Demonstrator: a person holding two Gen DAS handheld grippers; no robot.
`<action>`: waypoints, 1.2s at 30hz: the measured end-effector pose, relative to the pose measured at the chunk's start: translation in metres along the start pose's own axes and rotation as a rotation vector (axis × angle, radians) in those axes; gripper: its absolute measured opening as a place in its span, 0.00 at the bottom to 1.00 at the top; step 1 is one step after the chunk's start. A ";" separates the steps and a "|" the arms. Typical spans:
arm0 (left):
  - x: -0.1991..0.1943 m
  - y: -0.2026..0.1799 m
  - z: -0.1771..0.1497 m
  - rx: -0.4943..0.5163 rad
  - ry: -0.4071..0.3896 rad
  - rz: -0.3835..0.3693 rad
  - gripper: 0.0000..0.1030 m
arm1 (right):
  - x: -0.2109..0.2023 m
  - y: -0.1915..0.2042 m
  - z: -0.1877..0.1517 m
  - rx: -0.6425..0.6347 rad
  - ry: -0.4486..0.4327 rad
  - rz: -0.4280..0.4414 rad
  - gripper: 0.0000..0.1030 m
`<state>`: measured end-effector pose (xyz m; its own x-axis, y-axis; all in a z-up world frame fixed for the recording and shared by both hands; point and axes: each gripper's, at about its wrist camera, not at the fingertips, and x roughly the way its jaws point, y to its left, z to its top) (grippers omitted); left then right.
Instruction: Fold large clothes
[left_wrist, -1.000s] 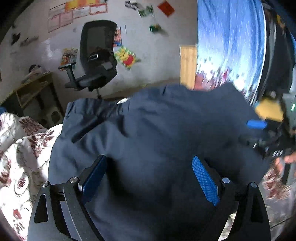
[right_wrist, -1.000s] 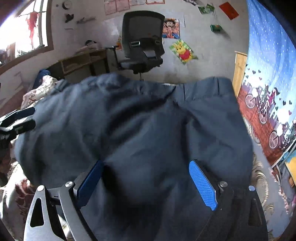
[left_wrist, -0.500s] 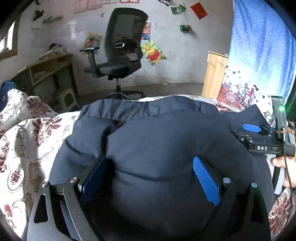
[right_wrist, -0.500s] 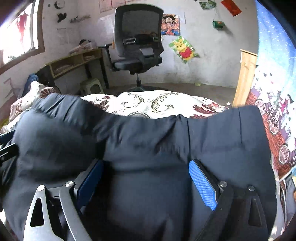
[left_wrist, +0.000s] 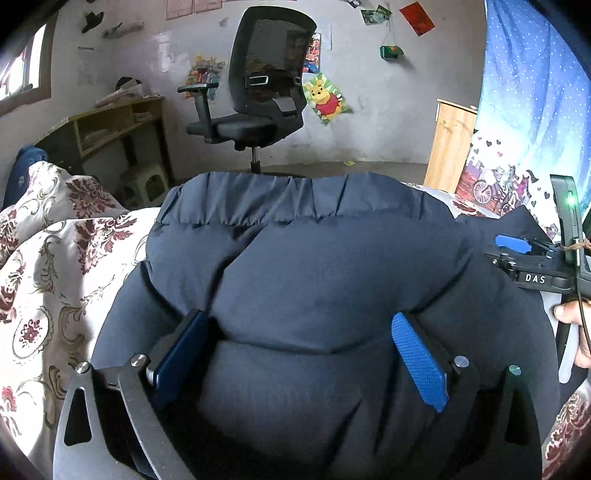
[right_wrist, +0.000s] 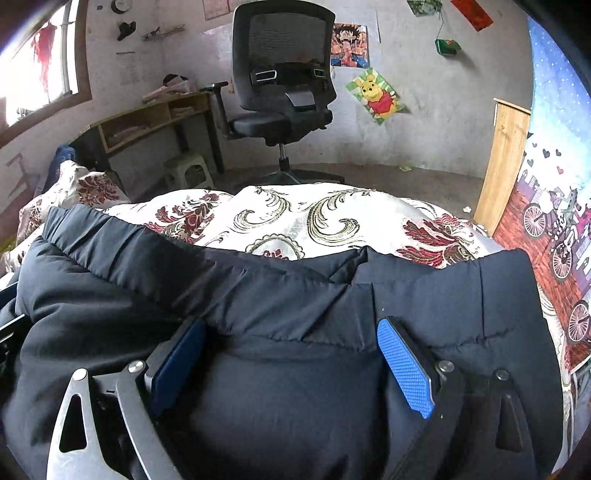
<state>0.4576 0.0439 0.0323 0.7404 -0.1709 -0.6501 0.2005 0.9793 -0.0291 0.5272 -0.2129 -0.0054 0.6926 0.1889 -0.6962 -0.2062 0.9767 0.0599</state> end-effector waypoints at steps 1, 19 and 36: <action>0.001 0.001 0.000 -0.001 0.002 0.000 0.97 | -0.001 0.001 0.000 -0.001 -0.002 -0.002 0.92; 0.004 0.013 -0.005 -0.030 0.014 -0.026 0.99 | -0.095 -0.049 -0.029 0.067 -0.096 -0.297 0.53; -0.010 0.031 0.003 -0.085 0.031 -0.004 0.99 | -0.039 -0.058 -0.003 0.062 0.000 -0.291 0.10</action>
<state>0.4581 0.0760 0.0402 0.7191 -0.1724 -0.6732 0.1472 0.9845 -0.0949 0.5099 -0.2771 0.0160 0.7164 -0.0997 -0.6905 0.0431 0.9942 -0.0988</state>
